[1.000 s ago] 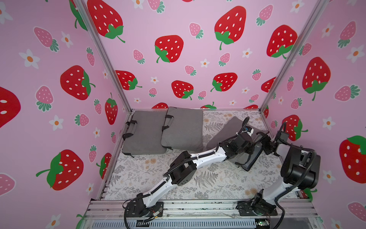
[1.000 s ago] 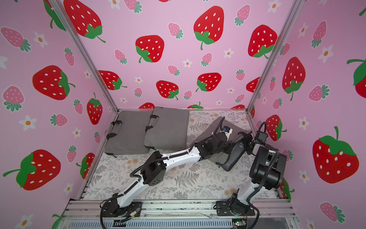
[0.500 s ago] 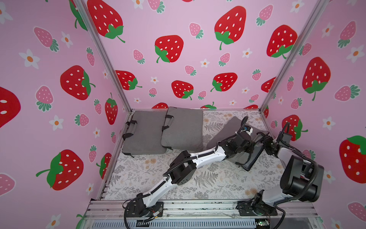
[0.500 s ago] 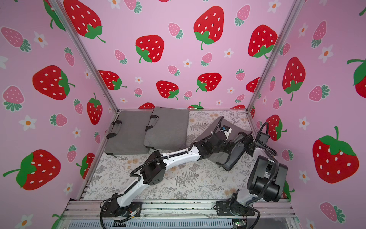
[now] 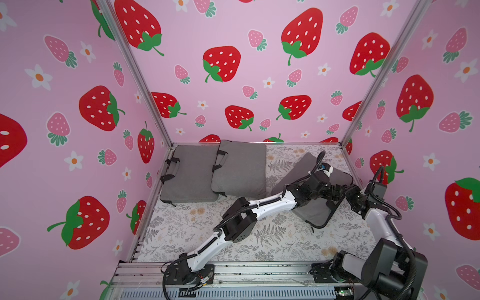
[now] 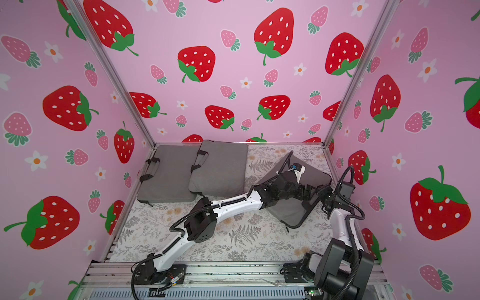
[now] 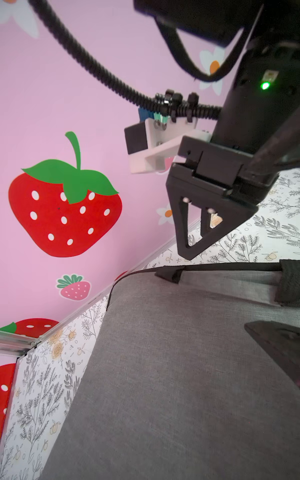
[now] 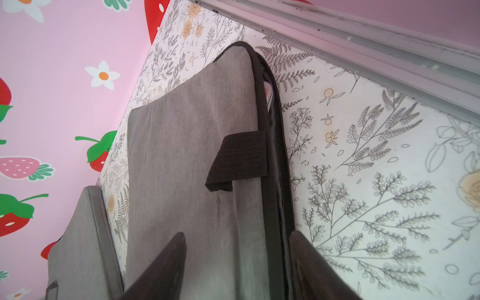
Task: Put the mouse into the laptop bag
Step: Close the zippered laptop bag at the center of the board, then move the zippered laptop bag to the center of the board.
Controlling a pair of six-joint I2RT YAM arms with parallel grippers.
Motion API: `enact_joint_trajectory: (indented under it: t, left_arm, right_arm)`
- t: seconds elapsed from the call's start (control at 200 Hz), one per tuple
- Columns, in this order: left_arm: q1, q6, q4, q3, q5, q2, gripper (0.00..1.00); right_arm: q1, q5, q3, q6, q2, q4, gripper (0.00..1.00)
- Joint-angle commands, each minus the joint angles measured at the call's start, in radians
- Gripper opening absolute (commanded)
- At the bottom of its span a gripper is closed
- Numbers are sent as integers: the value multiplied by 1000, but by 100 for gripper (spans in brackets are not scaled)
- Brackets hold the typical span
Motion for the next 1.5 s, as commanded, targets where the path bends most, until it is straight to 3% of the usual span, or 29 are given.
enact_joint_trajectory:
  t: [0.0,0.1,0.315,0.445,0.585,0.87,1.02,1.341,1.496]
  left_arm:
    - [-1,3,23,-59,-41,-92,90]
    - [-2,-8,55,-225,-127,-205,89]
    - [-13,-115,207,-779,-540,-542,90]
    - [-13,-354,219,-1045,-726,-704,90]
    - [-11,-581,231,-1245,-778,-814,91]
    - [0,-603,203,-1240,-731,-809,92]
    - [18,-612,244,-1262,-687,-806,92]
    - [27,-606,239,-1362,-723,-950,92]
    - [27,-613,244,-1452,-751,-1060,92]
  right_arm:
    - [67,14,-22,-37,-65,-55,66]
    - [166,69,-20,-46,-70,-76,67]
    - [267,115,-99,-18,-25,-3,66]
    - [291,125,-124,-10,47,41,65]
    - [325,127,-122,-4,129,88,63]
    - [431,112,62,-16,436,122,61]
    - [479,137,215,-57,544,42,60]
    - [587,357,162,-92,239,-172,66]
    - [815,519,78,-25,27,-278,68]
